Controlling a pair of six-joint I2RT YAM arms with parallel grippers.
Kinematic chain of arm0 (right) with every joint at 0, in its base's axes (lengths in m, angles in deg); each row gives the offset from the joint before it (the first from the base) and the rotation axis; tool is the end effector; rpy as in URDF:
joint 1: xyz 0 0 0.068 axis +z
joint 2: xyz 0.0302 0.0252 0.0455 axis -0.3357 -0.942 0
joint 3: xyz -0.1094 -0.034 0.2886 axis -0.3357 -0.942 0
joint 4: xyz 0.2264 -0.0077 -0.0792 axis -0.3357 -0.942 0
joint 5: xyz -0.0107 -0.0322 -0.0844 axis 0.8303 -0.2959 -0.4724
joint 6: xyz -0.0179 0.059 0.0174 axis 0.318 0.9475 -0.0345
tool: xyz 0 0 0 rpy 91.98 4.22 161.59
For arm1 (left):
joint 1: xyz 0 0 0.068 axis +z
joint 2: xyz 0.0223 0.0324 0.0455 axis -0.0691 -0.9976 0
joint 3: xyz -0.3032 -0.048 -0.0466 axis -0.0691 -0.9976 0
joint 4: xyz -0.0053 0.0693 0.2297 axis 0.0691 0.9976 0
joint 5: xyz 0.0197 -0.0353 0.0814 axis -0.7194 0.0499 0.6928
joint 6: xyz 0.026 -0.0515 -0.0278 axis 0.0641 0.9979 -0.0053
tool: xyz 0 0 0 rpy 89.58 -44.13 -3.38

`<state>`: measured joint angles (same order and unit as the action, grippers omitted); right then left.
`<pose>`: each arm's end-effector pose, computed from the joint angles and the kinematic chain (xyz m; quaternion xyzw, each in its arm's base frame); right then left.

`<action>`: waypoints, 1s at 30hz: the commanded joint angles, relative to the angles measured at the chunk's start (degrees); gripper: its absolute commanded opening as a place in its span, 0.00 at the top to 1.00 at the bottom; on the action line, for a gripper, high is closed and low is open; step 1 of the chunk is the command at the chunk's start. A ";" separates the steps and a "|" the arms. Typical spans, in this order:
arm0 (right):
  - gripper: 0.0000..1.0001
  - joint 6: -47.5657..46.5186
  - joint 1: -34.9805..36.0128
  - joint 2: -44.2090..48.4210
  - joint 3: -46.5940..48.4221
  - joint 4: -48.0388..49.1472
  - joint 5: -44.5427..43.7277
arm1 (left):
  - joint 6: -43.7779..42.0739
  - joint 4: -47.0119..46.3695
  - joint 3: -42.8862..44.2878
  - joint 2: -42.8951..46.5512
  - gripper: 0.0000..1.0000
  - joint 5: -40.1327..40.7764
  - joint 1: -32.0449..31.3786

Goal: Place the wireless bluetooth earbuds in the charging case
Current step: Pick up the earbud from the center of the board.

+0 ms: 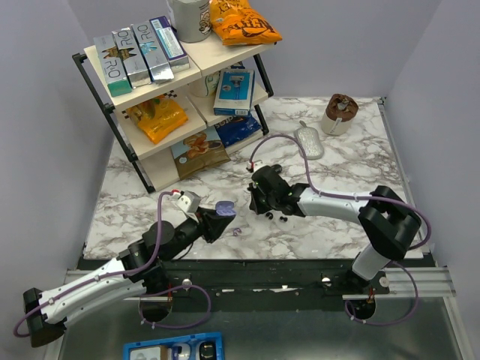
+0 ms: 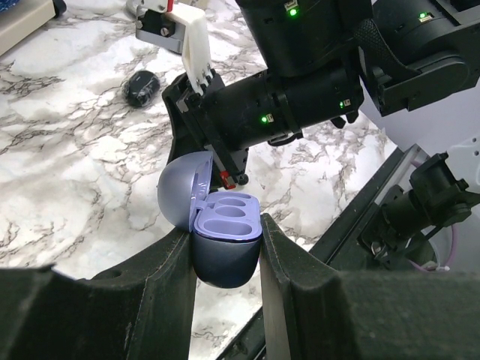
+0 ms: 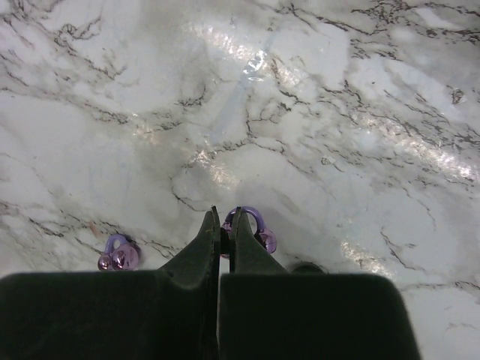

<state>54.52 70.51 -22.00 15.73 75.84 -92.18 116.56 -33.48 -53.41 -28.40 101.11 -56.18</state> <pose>0.2116 0.2541 0.2204 -0.2193 0.9088 0.1810 0.3053 0.0499 -0.0672 0.2528 0.1279 0.7087 -0.4307 0.5439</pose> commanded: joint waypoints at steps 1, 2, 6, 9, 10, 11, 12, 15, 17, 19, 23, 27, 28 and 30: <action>0.99 3.57 -1.06 1.13 -2.30 1.97 -3.40 | 0.69 -2.94 -1.69 -0.14 1.00 -0.19 -0.42; 0.99 4.10 -1.23 1.66 -3.17 2.76 -3.22 | 0.86 -3.29 -2.04 -0.14 1.00 -0.10 -0.50; 0.99 4.37 -1.50 6.22 -6.16 5.92 -2.69 | 1.04 -3.74 -2.65 -0.57 1.00 0.42 -0.42; 0.99 2.79 -1.41 9.65 -7.39 6.63 -1.73 | 0.95 -4.09 -2.92 -0.66 1.00 0.77 -0.42; 0.99 2.35 -1.50 12.36 -8.18 6.63 -1.29 | 0.78 -4.17 -2.92 -0.58 1.00 0.95 -0.42; 0.99 1.91 -1.50 14.04 -8.54 6.72 -0.94 | 0.69 -4.52 -2.92 -0.58 1.00 1.04 -0.42; 0.99 1.12 -1.50 15.62 -8.89 6.72 -0.94 | 0.60 -4.88 -3.01 -0.75 1.00 1.04 -0.42; 0.99 -0.46 -1.41 22.74 -10.12 6.46 -0.58 | -0.10 -8.38 -4.23 -1.10 1.00 0.95 -0.42; 0.99 -0.90 -1.41 27.91 -10.91 5.84 -0.33 | -0.89 -15.90 -7.20 -1.80 1.00 -0.62 -0.50; 0.99 -1.69 -1.41 31.01 -11.27 4.88 0.64 | -1.59 -21.99 -9.50 -4.43 1.00 -0.81 -0.42; 0.99 -1.61 -1.41 35.76 -11.18 2.59 3.37 | -6.68 -42.85 -14.85 -14.00 1.00 0.07 -0.59; 0.99 -0.99 -1.41 39.01 -10.92 0.84 3.28 | -16.70 -63.56 -17.33 -29.53 1.00 0.34 -1.21; 0.99 -0.91 -1.41 39.98 -10.65 0.66 3.20 | -18.37 -66.55 -16.90 -32.02 1.00 0.07 -1.21; 0.99 -0.56 -1.32 40.60 -10.13 -0.57 2.85 | -22.77 -73.59 -15.32 -39.29 1.00 -0.72 -1.21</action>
<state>53.82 69.09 16.90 5.34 78.82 -90.00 104.65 -81.17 -66.02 -56.75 101.11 -57.03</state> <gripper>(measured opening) 0.028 0.415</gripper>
